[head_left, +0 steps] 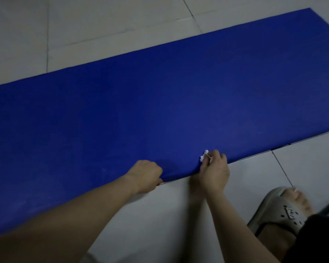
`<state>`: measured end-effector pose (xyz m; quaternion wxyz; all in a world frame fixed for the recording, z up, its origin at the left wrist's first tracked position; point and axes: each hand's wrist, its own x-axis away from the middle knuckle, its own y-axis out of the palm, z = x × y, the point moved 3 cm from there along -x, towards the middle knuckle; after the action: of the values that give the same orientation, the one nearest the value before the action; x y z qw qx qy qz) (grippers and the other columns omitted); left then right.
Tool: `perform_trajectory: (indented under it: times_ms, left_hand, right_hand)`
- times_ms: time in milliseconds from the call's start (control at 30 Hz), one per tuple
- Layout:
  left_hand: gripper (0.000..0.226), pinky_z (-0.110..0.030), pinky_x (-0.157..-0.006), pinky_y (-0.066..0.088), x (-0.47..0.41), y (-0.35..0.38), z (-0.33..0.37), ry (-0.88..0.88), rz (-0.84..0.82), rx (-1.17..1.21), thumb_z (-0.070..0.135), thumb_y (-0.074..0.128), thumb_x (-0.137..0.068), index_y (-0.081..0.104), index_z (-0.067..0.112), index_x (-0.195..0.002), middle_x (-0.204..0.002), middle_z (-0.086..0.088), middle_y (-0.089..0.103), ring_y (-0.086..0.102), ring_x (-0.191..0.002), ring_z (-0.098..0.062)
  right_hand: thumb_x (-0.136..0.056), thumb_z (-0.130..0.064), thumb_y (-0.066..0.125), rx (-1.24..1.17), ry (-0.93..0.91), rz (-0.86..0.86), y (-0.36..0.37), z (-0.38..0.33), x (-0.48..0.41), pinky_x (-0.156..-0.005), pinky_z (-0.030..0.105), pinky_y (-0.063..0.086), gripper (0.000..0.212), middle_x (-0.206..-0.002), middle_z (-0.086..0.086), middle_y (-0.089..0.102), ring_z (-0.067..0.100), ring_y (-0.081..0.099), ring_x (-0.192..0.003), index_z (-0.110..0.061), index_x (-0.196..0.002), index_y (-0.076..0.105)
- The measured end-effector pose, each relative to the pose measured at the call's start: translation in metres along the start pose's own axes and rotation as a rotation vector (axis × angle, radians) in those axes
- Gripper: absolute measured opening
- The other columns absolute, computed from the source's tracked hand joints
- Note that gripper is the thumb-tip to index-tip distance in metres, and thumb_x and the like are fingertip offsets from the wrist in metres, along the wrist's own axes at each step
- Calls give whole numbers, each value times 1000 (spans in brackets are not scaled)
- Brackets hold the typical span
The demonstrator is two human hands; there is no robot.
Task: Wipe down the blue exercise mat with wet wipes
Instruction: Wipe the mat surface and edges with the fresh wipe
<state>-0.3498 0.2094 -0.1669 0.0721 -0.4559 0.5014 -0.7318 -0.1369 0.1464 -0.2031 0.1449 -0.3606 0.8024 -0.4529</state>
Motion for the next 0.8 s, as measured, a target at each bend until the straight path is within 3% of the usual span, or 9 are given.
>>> perform_trajectory:
  times_ms: [200, 333, 433, 500, 600, 667, 800]
  left_hand:
    - [35, -36, -68, 38, 15, 10, -8, -4, 73, 102, 37, 45, -104, 47, 16, -77, -75, 3, 49, 52, -76, -22]
    - [33, -37, -71, 47, 47, 29, -56, -118, 48, 135, 38, 48, -102, 52, 15, -78, -76, 3, 54, 54, -76, -19]
    - [35, -32, -65, 40, 69, 48, -99, -236, 37, 299, 41, 60, -95, 46, 20, -71, -75, 5, 52, 47, -71, -13]
    - [36, -31, -64, 34, 71, 55, -108, -285, 69, 400, 42, 66, -91, 43, 24, -70, -77, 7, 50, 45, -73, -12]
    - [32, -33, -76, 32, 64, 60, -99, -286, 49, 273, 45, 55, -97, 37, 27, -78, -87, 8, 45, 44, -86, -16]
    - [30, -34, -81, 34, 61, 60, -99, -275, 16, 229, 47, 49, -100, 35, 29, -82, -91, 8, 42, 42, -90, -16]
    - [24, -34, -84, 33, 59, 54, -99, -263, -63, 241, 43, 48, -101, 37, 28, -86, -98, 6, 44, 42, -94, -16]
  right_hand:
    - [-101, -29, 53, -29, -51, -22, 10, -17, 24, -65, 35, 45, 21, -97, 9, 53, 28, 57, -74, -9, -101, 60]
    - [-98, -26, 59, -49, -235, -145, 28, -45, 60, -63, 34, 44, 18, -98, 9, 54, 29, 59, -73, -10, -105, 63]
    - [-98, -30, 58, -3, -374, -321, 54, -76, 95, -64, 35, 46, 21, -102, 9, 57, 30, 62, -77, -12, -108, 65]
    - [-93, -31, 66, 73, -504, -398, 75, -98, 125, -56, 29, 38, 16, -92, 6, 60, 26, 62, -69, -17, -99, 66]
    - [-77, -27, 82, 126, -690, -438, 92, -120, 156, -45, 23, 28, 24, -70, -1, 55, 18, 53, -49, -21, -77, 58]
    - [-82, -29, 78, 116, -677, -402, 90, -121, 154, -44, 24, 28, 26, -67, -1, 54, 18, 52, -49, -20, -74, 55]
    - [-94, -32, 61, 93, -444, -317, 67, -93, 109, -52, 33, 37, 21, -80, 6, 58, 30, 59, -64, -16, -82, 54]
